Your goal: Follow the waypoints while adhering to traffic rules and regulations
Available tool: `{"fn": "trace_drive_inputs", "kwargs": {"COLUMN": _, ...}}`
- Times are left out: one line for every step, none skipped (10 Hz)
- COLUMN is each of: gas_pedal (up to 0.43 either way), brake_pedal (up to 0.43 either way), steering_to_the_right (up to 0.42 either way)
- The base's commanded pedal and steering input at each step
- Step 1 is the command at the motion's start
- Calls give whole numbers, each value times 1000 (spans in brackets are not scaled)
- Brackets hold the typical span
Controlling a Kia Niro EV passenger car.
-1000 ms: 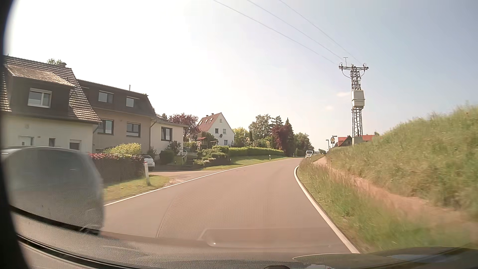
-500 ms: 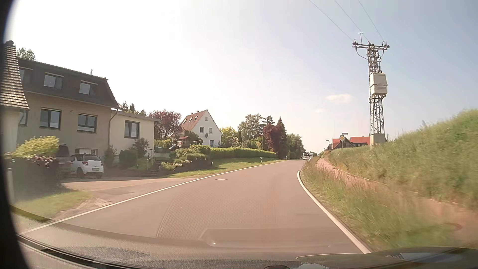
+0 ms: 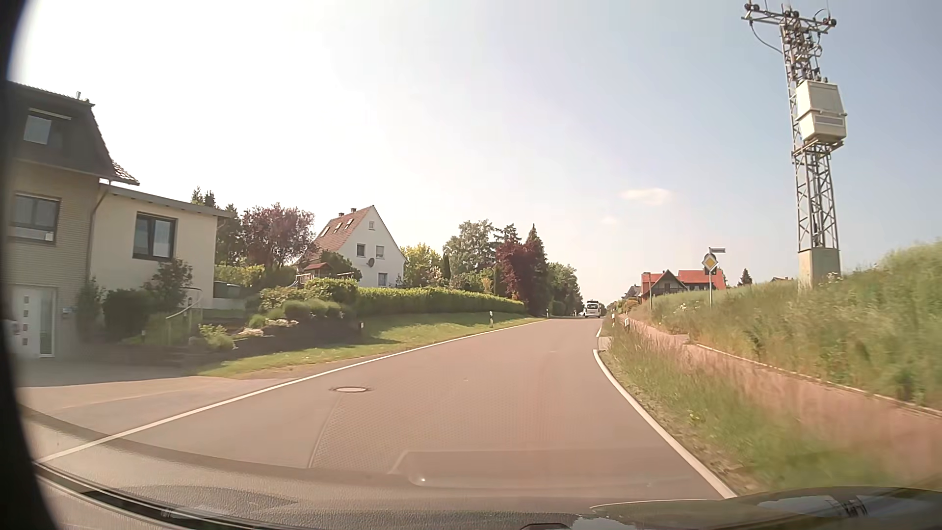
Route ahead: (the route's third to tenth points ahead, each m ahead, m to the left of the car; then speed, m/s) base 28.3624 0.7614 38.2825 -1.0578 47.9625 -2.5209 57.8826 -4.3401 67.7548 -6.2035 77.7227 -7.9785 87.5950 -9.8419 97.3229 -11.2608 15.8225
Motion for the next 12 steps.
{"fn": "trace_drive_inputs", "kwargs": {"gas_pedal": 228, "brake_pedal": 0, "steering_to_the_right": 27}}
{"fn": "trace_drive_inputs", "kwargs": {"gas_pedal": 228, "brake_pedal": 0, "steering_to_the_right": 27}}
{"fn": "trace_drive_inputs", "kwargs": {"gas_pedal": 228, "brake_pedal": 0, "steering_to_the_right": 27}}
{"fn": "trace_drive_inputs", "kwargs": {"gas_pedal": 228, "brake_pedal": 0, "steering_to_the_right": 27}}
{"fn": "trace_drive_inputs", "kwargs": {"gas_pedal": 228, "brake_pedal": 0, "steering_to_the_right": 27}}
{"fn": "trace_drive_inputs", "kwargs": {"gas_pedal": 228, "brake_pedal": 0, "steering_to_the_right": 28}}
{"fn": "trace_drive_inputs", "kwargs": {"gas_pedal": 228, "brake_pedal": 0, "steering_to_the_right": 31}}
{"fn": "trace_drive_inputs", "kwargs": {"gas_pedal": 228, "brake_pedal": 0, "steering_to_the_right": 35}}
{"fn": "trace_drive_inputs", "kwargs": {"gas_pedal": 240, "brake_pedal": 0, "steering_to_the_right": 35}}
{"fn": "trace_drive_inputs", "kwargs": {"gas_pedal": 268, "brake_pedal": 0, "steering_to_the_right": 35}}
{"fn": "trace_drive_inputs", "kwargs": {"gas_pedal": 268, "brake_pedal": 0, "steering_to_the_right": 35}}
{"fn": "trace_drive_inputs", "kwargs": {"gas_pedal": 268, "brake_pedal": 0, "steering_to_the_right": 35}}
